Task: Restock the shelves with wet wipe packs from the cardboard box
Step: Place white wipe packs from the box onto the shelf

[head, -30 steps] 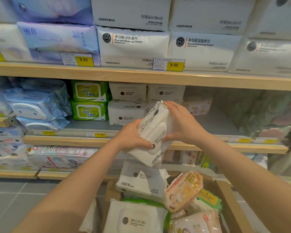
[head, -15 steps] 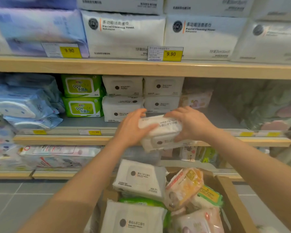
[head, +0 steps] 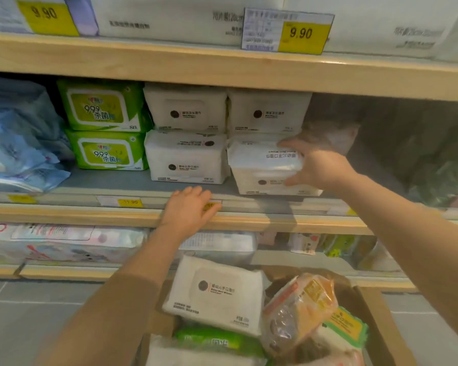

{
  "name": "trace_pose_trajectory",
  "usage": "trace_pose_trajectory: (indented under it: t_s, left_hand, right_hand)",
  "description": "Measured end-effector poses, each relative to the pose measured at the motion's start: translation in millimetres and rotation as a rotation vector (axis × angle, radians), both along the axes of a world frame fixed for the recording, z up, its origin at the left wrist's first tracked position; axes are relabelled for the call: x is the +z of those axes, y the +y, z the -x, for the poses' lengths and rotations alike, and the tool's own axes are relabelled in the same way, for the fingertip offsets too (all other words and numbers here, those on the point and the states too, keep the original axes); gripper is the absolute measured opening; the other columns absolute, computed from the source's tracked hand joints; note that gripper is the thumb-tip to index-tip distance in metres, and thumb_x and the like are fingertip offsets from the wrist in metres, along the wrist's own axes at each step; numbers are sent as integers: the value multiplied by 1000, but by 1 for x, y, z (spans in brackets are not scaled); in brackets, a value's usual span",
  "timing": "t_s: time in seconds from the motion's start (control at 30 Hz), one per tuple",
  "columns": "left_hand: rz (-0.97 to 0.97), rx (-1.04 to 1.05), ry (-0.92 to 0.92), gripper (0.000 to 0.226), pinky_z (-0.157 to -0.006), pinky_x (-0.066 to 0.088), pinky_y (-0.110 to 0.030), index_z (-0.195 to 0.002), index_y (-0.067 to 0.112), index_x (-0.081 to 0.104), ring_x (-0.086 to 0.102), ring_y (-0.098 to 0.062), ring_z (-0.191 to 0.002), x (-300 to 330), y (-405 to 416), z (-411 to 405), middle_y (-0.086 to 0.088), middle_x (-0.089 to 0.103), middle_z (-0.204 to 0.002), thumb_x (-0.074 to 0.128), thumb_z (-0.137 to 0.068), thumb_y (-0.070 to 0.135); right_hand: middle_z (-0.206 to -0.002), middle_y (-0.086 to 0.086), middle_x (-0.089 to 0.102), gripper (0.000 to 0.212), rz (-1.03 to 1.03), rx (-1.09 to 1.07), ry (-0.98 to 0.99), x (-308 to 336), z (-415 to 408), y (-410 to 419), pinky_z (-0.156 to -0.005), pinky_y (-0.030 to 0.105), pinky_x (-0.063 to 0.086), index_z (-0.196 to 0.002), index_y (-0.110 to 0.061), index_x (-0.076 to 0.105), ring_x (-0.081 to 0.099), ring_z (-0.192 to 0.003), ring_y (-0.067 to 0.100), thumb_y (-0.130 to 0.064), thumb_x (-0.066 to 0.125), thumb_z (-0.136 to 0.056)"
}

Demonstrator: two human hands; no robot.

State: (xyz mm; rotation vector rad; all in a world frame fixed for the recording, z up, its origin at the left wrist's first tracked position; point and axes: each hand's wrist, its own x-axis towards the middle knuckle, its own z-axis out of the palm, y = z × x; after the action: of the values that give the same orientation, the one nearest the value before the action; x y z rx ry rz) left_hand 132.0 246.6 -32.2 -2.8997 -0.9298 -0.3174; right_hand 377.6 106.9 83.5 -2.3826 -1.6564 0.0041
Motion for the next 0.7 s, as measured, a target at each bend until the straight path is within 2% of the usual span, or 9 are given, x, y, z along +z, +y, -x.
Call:
trace_pose_trajectory:
  t_s: [0.07,0.1,0.2,0.27,0.37,0.43,0.53,0.6,0.7]
  left_hand:
    - [-116,-3,-31,46,-66,37,-36,-86,16,54,54,-25,-75,-11,2,-1,-4,56,-79,31,-89,56]
    - [-148,3,-56,46,-65,37,-36,-84,17,52,53,-24,-72,-16,3,-1,-2,55,-76,31,-88,57]
    - [-178,14,-105,49,-66,38,-36,-82,17,52,51,-23,-71,-24,4,-3,-1,53,-75,28,-88,60]
    - [-118,51,-215,53,-69,39,-37,-88,16,57,54,-26,-77,-19,1,-9,-3,57,-81,28,-89,60]
    - [-36,162,-387,45,-83,39,-46,-117,19,56,48,-31,-106,6,8,-22,-11,56,-113,46,-88,51]
    - [-20,208,-332,64,-96,34,-60,-140,30,38,27,-34,-132,24,22,-33,-13,34,-144,63,-81,43]
    - [86,288,-154,88,-102,20,-71,-147,43,10,-5,-34,-143,34,44,-45,-11,-3,-158,68,-80,40]
    - [109,328,-101,91,-100,19,-75,-146,45,7,-10,-34,-143,30,53,-51,-11,-7,-157,69,-80,38]
    - [97,343,-118,86,-99,18,-76,-146,43,15,-6,-35,-143,25,57,-56,-12,2,-156,70,-80,36]
  right_hand:
    - [-140,-1,46,85,15,7,56,-19,-13,11,-101,48,38,-136,-38,42,41,-126,25,-40,84,-62]
    - [-143,-1,44,84,32,-2,49,-27,-18,15,-106,49,33,-137,-37,41,38,-130,25,-41,83,-65]
    - [-153,-3,31,78,64,-46,-77,-39,-24,24,-113,52,13,-142,-39,33,26,-140,23,-46,72,-76]
    - [-156,-6,21,72,93,-46,-203,-42,-16,28,-112,61,6,-145,-40,26,16,-144,22,-44,64,-84]
    - [-159,-4,11,67,95,-60,-359,-48,6,33,-106,70,2,-147,-41,16,6,-146,25,-29,54,-93]
    - [-159,-2,10,71,85,-109,-386,-56,18,35,-101,75,-2,-147,-43,9,5,-145,29,-25,52,-94]
    - [-159,-2,8,79,75,-127,-372,-65,20,38,-99,76,-6,-147,-45,4,3,-145,30,-34,58,-90]
    - [-159,-3,7,81,75,-95,-362,-66,13,43,-103,73,-2,-146,-46,2,4,-145,28,-36,59,-90]
    - [-160,-5,5,79,81,-28,-334,-66,-2,52,-107,68,1,-147,-45,3,5,-146,26,-33,58,-91]
